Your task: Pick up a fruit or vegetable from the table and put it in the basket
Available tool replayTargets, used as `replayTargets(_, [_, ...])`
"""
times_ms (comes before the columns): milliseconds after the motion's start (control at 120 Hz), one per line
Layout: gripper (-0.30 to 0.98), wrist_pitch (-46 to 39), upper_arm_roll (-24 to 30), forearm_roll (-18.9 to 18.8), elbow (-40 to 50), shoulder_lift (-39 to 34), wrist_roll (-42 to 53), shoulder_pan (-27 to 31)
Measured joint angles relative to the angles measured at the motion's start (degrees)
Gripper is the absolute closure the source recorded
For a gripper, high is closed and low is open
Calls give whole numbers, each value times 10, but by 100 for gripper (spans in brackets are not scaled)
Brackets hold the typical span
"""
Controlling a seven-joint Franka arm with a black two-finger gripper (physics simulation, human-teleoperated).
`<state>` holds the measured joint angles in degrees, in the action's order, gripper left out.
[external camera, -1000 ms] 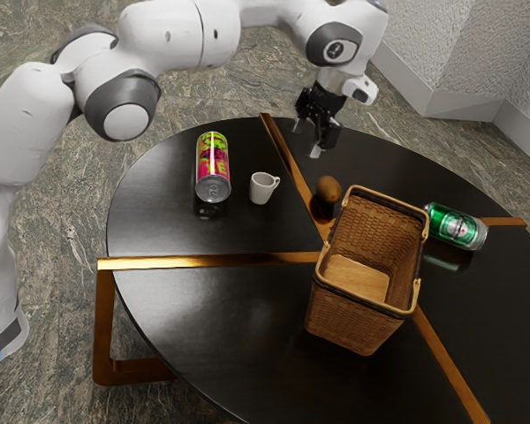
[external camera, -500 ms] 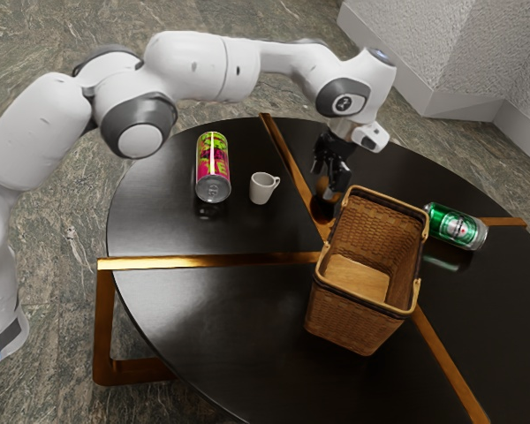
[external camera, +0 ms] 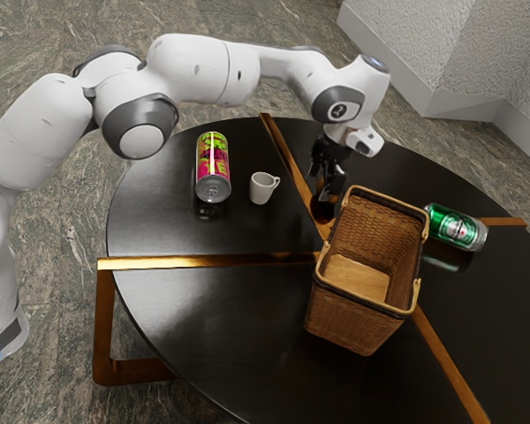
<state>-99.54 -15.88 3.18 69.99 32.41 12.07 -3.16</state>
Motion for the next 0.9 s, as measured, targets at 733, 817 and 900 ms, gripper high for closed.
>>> replayTargets(733, [2, -48, 1, 0, -34, 28, 13, 15])
replayTargets(817, [2, -53, 2, 1, -34, 32, 14, 16])
replayTargets(900, [2, -61, 3, 1, -35, 36, 14, 16])
